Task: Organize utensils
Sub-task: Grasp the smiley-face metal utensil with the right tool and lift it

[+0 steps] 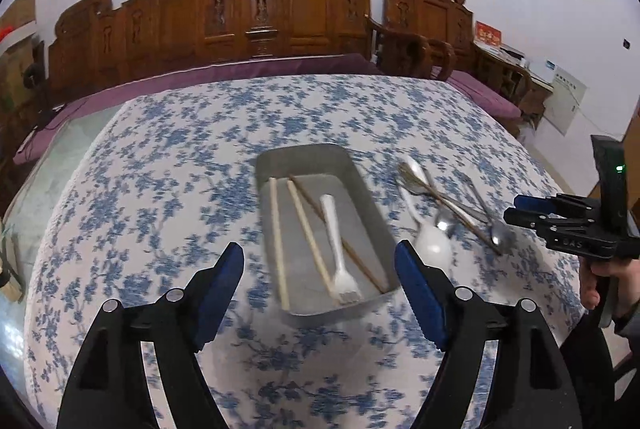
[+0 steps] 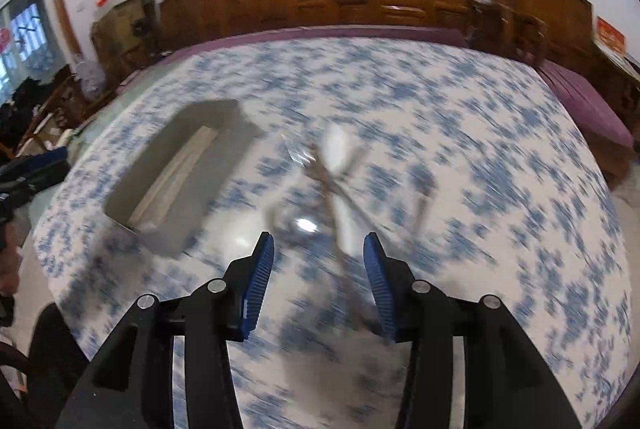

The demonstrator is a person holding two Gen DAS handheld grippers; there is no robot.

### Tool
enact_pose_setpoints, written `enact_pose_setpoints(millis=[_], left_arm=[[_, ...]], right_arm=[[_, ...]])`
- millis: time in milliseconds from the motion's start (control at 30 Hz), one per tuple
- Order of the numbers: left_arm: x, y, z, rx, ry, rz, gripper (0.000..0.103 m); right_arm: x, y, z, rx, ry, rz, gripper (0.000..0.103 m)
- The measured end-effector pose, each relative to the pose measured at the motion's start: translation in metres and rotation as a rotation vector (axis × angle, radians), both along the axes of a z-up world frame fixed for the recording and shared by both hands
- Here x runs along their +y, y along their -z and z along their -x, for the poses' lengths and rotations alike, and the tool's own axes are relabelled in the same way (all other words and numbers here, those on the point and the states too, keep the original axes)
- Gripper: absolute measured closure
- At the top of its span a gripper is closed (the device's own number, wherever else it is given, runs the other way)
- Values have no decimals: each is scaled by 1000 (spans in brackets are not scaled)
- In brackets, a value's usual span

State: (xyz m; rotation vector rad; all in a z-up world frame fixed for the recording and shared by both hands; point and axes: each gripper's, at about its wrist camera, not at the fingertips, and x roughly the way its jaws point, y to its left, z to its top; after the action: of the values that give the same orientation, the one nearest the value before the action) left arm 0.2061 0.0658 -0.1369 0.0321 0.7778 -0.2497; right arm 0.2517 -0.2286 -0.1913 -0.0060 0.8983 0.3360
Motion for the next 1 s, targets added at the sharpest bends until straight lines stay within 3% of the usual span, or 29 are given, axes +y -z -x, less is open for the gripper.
enact_pose_setpoints(millis=[400, 700, 1000], left_arm=[[-79, 7, 7, 18, 92, -17, 29], [-110, 25, 13, 59, 138, -55, 29], [-118, 30, 11, 75, 139, -60, 29]], right_arm=[[-53, 46, -17, 113, 69, 11, 62], [-45, 53, -47, 157, 76, 14, 62], [-24, 62, -57, 181, 33, 146, 67]])
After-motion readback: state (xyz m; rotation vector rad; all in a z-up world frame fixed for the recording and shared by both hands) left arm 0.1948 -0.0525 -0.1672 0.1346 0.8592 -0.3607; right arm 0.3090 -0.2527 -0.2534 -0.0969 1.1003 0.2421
